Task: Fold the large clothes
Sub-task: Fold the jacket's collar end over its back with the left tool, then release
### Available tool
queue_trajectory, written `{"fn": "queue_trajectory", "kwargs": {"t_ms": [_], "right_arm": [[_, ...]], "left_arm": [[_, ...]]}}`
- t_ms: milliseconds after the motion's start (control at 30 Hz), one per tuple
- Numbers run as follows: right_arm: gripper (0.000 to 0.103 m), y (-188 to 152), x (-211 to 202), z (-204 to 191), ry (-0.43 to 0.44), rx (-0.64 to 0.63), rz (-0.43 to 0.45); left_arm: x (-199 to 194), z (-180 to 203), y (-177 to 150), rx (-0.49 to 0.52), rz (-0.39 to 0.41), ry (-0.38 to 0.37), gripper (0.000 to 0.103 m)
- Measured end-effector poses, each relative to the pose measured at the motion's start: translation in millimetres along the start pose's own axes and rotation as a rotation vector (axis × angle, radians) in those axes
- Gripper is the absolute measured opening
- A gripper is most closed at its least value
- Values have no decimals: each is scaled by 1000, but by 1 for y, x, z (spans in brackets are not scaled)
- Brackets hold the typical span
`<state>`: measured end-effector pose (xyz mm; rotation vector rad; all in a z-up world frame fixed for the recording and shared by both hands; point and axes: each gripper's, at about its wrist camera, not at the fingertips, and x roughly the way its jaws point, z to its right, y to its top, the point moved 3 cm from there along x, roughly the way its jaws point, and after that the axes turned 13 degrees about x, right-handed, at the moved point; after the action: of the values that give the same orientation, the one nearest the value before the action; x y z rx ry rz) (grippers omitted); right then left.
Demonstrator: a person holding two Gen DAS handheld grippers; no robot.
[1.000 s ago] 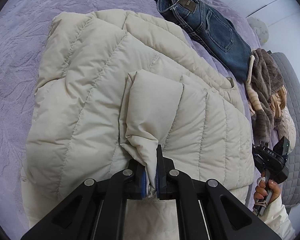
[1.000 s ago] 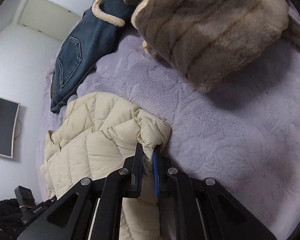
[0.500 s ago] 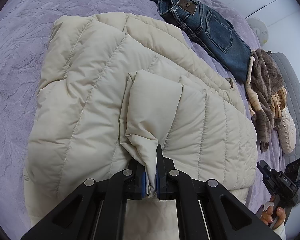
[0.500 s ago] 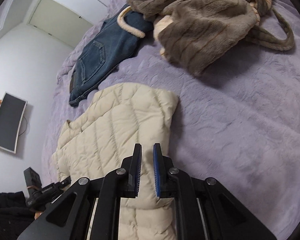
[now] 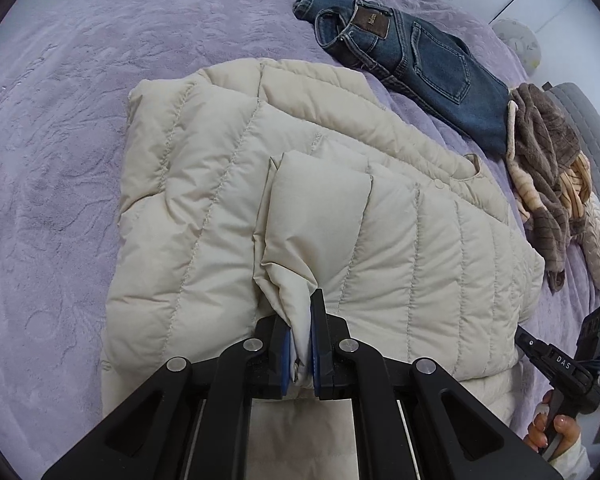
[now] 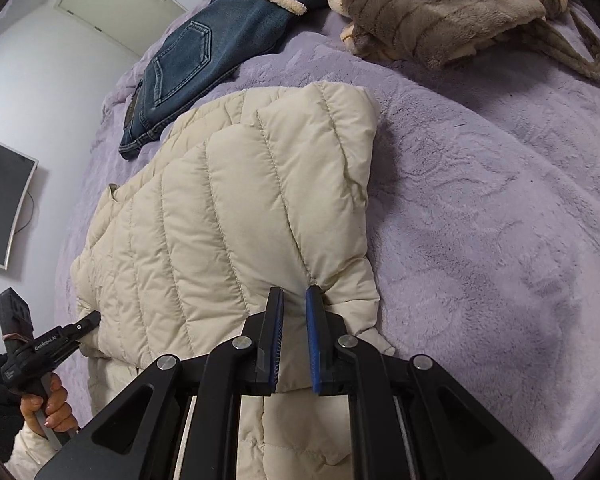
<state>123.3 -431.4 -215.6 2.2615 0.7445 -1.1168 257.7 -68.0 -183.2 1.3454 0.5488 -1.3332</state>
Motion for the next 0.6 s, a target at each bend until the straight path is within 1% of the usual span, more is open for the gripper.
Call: {"fn": "queue_trajectory", "kwargs": {"t_ms": [133, 267, 333, 400, 467, 533, 600], "right_arm": [[11, -1, 5, -7, -37, -37, 8], [11, -1, 5, -12, -43, -38, 11], [11, -1, 4, -13, -49, -43, 12], [11, -1, 3, -14, -57, -49, 14], [12, -3, 3, -14, -65, -60, 17], [13, -3, 2, -15, -75, -67, 21], [14, -4, 3, -17, -84, -70, 24]], "left_arm": [[-15, -1, 0, 21, 10, 62, 9], [-35, -4, -1, 57, 48, 135, 9], [-46, -5, 0, 60, 77, 142, 9], [-52, -4, 3, 72, 100, 130, 9], [-49, 2, 6, 103, 95, 125, 9], [-37, 8, 6, 134, 65, 131, 9], [-20, 9, 2, 146, 28, 160, 9]]}}
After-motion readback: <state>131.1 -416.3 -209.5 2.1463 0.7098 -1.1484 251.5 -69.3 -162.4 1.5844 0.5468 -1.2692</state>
